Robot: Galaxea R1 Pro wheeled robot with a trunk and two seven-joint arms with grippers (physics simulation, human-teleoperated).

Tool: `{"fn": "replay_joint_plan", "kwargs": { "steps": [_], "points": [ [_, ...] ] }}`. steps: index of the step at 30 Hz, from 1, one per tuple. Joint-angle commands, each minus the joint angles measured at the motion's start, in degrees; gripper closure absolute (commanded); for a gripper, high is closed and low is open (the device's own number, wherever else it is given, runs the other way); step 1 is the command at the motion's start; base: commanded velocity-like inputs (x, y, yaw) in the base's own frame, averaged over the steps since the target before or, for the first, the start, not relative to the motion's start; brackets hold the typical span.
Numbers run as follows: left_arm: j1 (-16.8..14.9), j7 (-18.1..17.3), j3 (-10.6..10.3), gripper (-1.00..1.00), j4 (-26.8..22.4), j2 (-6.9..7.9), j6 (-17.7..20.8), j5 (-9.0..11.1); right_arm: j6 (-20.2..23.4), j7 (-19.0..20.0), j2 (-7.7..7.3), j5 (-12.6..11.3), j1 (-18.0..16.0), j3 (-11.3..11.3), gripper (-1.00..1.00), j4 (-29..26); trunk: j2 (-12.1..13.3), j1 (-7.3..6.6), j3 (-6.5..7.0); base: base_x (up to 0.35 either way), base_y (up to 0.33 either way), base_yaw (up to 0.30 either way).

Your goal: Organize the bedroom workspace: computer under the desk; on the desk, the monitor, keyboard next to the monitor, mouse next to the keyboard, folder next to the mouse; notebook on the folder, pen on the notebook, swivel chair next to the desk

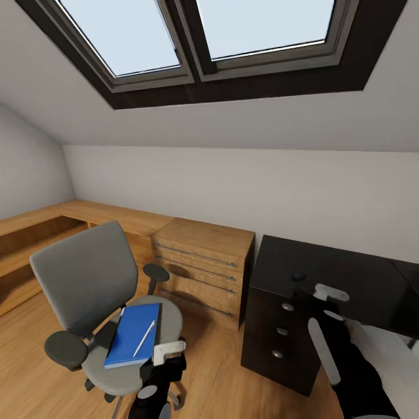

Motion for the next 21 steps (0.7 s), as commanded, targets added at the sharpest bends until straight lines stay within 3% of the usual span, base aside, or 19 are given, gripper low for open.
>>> {"fn": "replay_joint_plan", "kwargs": {
  "steps": [1, 4, 7, 11, 16, 21],
  "points": [
    [-0.04, 0.48, -0.10, -1.00, -0.24, 0.08, 0.93, 0.53, 0.46, -0.63, 0.12, -0.59, -0.04, 0.10, -1.00, 1.18, -0.05, 0.00, -0.07, 0.000, 0.000, 0.000],
    [-0.06, 0.46, -0.26, -1.00, -0.50, 0.19, 2.15, 0.48, 0.73, -1.06, 0.51, -0.71, -0.04, 0.09, -1.00, 5.17, -0.05, 0.00, -0.07, 0.004, -0.008, 0.000],
    [-0.05, 0.61, -2.69, -1.00, 0.85, 0.26, 0.06, 0.40, -0.28, -1.19, 0.46, -0.41, -0.04, 0.75, -1.00, 5.71, -0.05, 0.00, -0.07, 0.111, -0.116, 0.000],
    [-0.06, 0.67, -3.73, -1.00, 1.32, 0.29, -0.77, 0.37, -0.67, -1.13, 0.38, 0.42, -0.04, 1.75, -1.00, 5.89, -0.05, 0.00, -0.07, 0.198, -0.177, 0.000],
    [-0.06, 0.71, -4.74, -1.00, 1.54, 0.26, -1.19, 0.36, -0.88, -1.11, 0.29, 2.03, 0.02, 2.42, -1.00, 5.88, -0.05, 0.00, -0.07, 0.234, -0.199, 0.000],
    [-0.05, 0.77, -7.69, -1.00, 1.60, 0.25, -1.31, 0.35, -1.06, -0.99, 0.27, 4.85, 0.04, 2.61, -1.00, 5.89, -0.05, 0.00, -0.07, 0.251, -0.205, 0.000]
  ]
}}
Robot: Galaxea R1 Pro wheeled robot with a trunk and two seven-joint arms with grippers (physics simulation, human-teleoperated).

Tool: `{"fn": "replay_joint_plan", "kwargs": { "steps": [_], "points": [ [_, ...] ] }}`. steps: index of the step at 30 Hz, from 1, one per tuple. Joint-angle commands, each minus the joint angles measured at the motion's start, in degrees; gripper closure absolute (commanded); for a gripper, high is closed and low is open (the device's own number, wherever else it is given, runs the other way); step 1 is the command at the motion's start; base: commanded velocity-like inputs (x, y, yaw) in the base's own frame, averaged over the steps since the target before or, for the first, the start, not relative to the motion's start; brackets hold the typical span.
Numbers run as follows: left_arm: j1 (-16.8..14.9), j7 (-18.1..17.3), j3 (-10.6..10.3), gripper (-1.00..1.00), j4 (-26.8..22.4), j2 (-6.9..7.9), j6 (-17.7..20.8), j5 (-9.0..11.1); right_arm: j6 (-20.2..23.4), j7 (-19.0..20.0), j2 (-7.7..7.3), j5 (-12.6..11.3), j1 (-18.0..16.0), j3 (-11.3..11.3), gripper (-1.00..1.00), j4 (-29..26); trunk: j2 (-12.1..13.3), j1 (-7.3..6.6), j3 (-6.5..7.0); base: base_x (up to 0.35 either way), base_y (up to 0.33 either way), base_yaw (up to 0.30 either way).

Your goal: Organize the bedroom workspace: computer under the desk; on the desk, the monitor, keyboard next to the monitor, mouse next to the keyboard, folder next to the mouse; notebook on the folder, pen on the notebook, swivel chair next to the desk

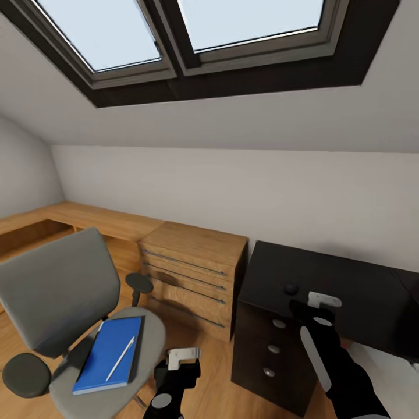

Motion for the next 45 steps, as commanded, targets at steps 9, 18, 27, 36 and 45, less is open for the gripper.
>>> {"fn": "replay_joint_plan", "kwargs": {
  "steps": [9, 18, 27, 36, 45],
  "points": [
    [-0.06, 0.51, -1.20, -1.00, -0.10, 0.07, 0.08, 0.57, -0.01, -0.29, -0.04, 0.77, -0.03, 0.16, -1.00, 0.04, -0.04, 0.03, -0.07, 0.294, -0.085, 0.000],
    [-0.05, 0.52, -1.27, -1.00, -0.14, 0.08, 0.06, 0.58, -0.03, -0.22, -0.04, 0.91, -0.03, 0.29, -1.00, 0.22, -0.04, 0.03, -0.07, 0.323, -0.006, 0.000],
    [-0.06, 0.52, -1.29, -1.00, -0.10, 0.02, 0.06, 0.58, -0.03, -0.18, -0.04, 0.94, -0.03, 0.34, -1.00, 0.39, -0.04, 0.03, -0.07, 0.327, -0.001, 0.000],
    [-0.05, 0.57, -1.22, -1.00, -0.15, 0.07, 0.06, 0.58, -0.06, -0.17, -0.07, 1.00, -0.03, 0.39, -1.00, 0.56, -0.04, 0.03, -0.07, 0.280, 0.000, 0.000],
    [-0.05, 0.61, -0.81, -1.00, -2.70, 0.25, -4.48, 0.64, -0.83, -0.04, -0.71, 1.03, -0.16, 0.34, -1.00, 6.28, -0.04, 0.03, -0.07, 0.052, 0.000, 0.000]
  ]
}}
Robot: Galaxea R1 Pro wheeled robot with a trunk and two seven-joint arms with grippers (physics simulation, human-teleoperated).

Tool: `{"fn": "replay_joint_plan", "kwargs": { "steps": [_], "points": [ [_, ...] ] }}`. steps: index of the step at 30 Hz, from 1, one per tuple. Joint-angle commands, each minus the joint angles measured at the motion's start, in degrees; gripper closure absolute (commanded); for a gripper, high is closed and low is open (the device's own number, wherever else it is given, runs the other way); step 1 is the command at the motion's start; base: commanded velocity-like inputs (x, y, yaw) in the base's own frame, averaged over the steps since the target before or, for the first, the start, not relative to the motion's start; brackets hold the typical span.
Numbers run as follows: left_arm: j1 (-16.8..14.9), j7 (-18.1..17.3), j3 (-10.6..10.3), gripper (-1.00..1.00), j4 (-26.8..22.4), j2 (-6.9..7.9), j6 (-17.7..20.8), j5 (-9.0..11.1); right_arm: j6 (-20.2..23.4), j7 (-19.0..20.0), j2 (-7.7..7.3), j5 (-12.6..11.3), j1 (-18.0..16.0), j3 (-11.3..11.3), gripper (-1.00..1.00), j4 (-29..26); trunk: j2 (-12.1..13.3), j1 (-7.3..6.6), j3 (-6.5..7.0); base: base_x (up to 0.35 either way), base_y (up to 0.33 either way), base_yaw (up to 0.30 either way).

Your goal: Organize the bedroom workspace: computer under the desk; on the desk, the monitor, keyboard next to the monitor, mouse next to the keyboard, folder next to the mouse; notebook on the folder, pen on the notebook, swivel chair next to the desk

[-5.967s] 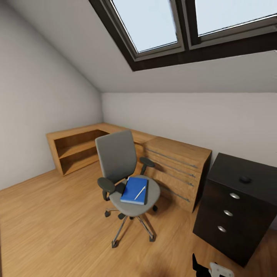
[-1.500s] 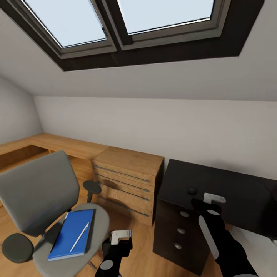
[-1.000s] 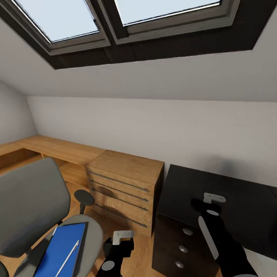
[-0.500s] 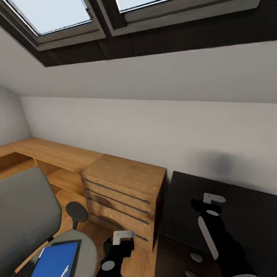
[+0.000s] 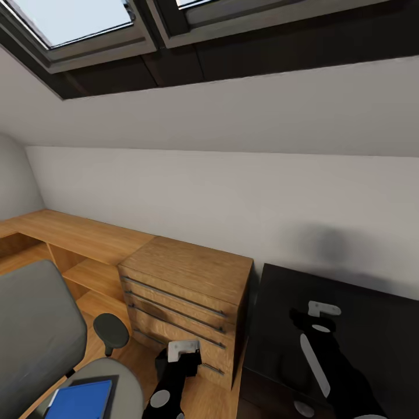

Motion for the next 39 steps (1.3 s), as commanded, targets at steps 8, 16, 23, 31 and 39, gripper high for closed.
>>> {"fn": "replay_joint_plan", "kwargs": {
  "steps": [8, 16, 23, 31, 39],
  "points": [
    [-0.05, 0.35, -0.06, -1.00, -1.00, 0.35, -4.38, 0.49, -1.42, -0.30, -1.15, -0.62, -0.39, 0.02, -1.00, 5.23, -0.05, 0.01, -0.07, 0.005, 0.000, 0.000],
    [-0.05, 0.34, -0.14, -1.00, -1.23, 0.64, -5.20, 0.56, -2.87, -0.28, -2.47, -0.73, -1.12, -0.10, -1.00, 9.84, -0.05, 0.01, -0.07, 0.000, 0.000, 0.000],
    [-0.05, 0.34, -0.21, -1.00, -1.26, 0.65, -5.25, 0.56, -4.36, -0.16, -2.91, -0.76, -2.20, -0.11, -1.00, 12.89, -0.05, 0.01, -0.07, 0.000, 0.000, 0.000],
    [-0.05, 0.34, -0.29, -1.00, -1.26, 0.65, -5.26, 0.57, -6.74, 1.06, -3.04, -0.71, -4.91, -0.11, -1.00, 18.44, -0.05, 0.01, -0.07, 0.000, 0.000, 0.000],
    [-0.05, 0.34, -0.32, -1.00, -1.23, 0.65, -5.26, 0.57, -7.54, 1.94, -3.06, -0.81, -5.51, -0.11, -1.00, 19.81, -0.05, 0.01, -0.07, 0.000, 0.000, 0.000]
  ]
}}
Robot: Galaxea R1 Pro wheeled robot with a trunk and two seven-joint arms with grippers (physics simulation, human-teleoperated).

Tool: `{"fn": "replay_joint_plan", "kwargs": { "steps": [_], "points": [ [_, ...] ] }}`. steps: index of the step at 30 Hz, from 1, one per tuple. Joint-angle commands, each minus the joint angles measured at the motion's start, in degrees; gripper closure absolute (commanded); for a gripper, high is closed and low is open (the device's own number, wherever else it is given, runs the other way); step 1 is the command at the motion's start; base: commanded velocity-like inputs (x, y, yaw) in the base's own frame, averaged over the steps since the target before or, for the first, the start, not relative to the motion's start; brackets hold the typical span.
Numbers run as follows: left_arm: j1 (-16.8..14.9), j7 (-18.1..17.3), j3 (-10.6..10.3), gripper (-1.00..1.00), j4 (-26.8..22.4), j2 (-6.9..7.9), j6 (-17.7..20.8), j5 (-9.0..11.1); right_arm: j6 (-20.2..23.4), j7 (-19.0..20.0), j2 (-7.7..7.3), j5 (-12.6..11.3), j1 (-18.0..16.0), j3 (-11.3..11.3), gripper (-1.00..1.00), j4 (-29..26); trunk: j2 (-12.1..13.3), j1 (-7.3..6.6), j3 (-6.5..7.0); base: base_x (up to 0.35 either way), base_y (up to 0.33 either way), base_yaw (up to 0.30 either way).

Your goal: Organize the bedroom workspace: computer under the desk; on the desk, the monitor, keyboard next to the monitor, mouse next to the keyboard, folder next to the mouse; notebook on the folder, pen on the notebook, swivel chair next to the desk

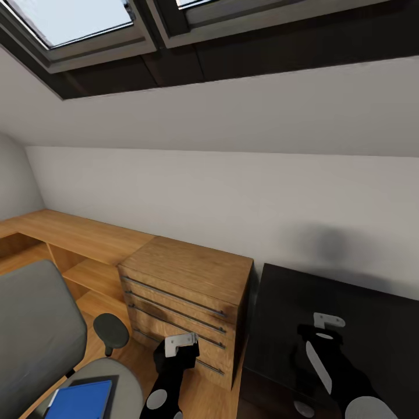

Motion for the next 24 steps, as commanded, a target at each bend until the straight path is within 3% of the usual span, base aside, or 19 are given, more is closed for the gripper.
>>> {"fn": "replay_joint_plan", "kwargs": {
  "steps": [1, 19, 24],
  "points": [
    [-0.05, 0.40, -0.12, -1.00, -0.08, 0.03, 0.22, 0.34, 0.22, -0.29, 0.01, -0.56, -0.03, 0.10, -1.00, -0.02, -0.05, 0.00, -0.07, 0.000, 0.000, 0.000],
    [-0.05, 0.40, -0.13, -1.00, -1.37, -0.05, 0.18, 0.47, 0.23, 0.94, 0.20, -0.72, -0.09, 0.10, -1.00, 1.18, -0.05, 0.00, -0.07, 0.000, 0.000, 0.000],
    [-0.05, 0.40, -0.13, -1.00, -1.39, -0.06, 0.21, 0.50, 0.24, 0.93, 0.16, -0.72, -0.47, 0.10, -1.00, 1.98, -2.05, 1.10, -0.97, 0.000, 0.000, 0.000]
  ]
}}
